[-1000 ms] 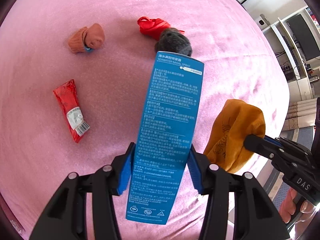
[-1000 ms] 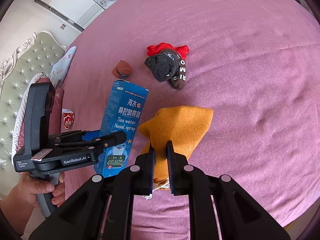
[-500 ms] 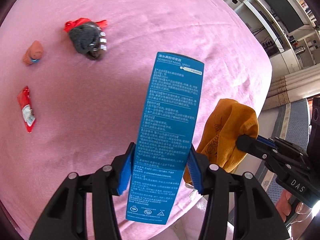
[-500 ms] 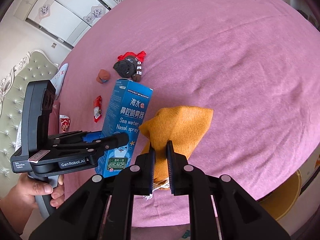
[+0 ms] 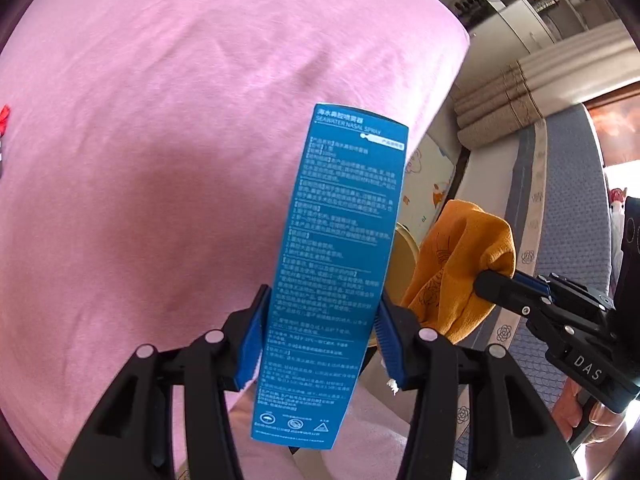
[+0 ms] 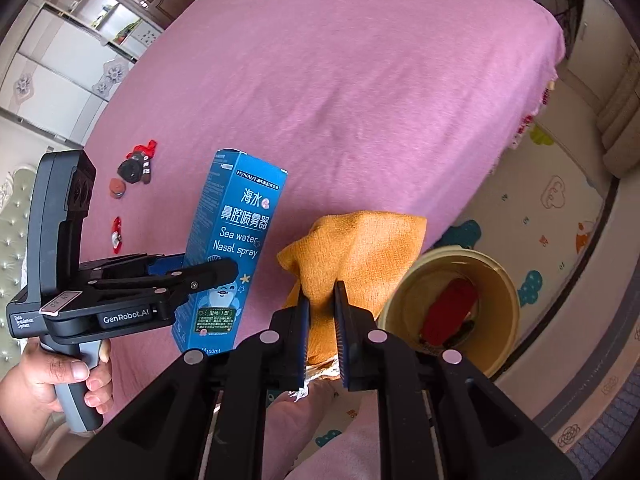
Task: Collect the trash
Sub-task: 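Carry the bag and blue box over the yellow bucket and open both tools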
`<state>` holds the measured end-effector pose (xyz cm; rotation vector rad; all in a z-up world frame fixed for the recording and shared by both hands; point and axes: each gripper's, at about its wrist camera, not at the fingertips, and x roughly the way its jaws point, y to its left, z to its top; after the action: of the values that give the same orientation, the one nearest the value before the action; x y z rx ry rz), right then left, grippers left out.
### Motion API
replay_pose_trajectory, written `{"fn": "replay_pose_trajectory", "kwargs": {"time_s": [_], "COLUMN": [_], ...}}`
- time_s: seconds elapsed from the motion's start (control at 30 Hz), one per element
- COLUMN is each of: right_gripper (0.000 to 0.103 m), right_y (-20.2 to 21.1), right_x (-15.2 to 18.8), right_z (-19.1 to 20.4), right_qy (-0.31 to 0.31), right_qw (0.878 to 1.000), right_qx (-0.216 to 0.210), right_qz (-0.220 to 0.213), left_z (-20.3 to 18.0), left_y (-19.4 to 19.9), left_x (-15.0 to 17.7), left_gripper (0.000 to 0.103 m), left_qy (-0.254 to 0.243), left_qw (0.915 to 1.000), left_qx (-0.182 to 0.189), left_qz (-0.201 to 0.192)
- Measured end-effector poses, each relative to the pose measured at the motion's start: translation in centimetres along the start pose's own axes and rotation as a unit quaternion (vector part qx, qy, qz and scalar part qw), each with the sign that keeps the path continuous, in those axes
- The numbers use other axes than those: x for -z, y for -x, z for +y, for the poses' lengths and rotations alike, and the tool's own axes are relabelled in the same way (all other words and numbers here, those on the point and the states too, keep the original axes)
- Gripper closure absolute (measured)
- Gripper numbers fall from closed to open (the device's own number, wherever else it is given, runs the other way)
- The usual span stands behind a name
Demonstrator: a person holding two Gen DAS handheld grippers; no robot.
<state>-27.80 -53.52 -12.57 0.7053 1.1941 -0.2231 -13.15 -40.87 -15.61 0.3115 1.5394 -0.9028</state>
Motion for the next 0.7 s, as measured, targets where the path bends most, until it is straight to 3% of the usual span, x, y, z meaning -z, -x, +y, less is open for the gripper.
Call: {"fn": "replay_pose_trajectory", "kwargs": {"time_s": [0.33, 0.7], "right_gripper": [0.091, 0.091], "right_y": [0.9, -1.6], "right_x": [5.0, 7.2], "right_z": [-10.7, -15.3], "right_qy": [-0.109, -0.154], "right_qw": [0.994, 0.987], "right_qx": [0.026, 0.027], "right_qz": [0.000, 0.023], "left_z": [-10.1, -15.3], "left_y": [-8.7, -16.5], "left_x": [0.1, 0.1], "left_gripper": [0.053, 0.053], "left_qy": [-0.088, -0.124], "left_qw": [0.9938, 0.9848], "left_qx": [0.001, -0.004], "left_qz": [0.067, 0.122]}}
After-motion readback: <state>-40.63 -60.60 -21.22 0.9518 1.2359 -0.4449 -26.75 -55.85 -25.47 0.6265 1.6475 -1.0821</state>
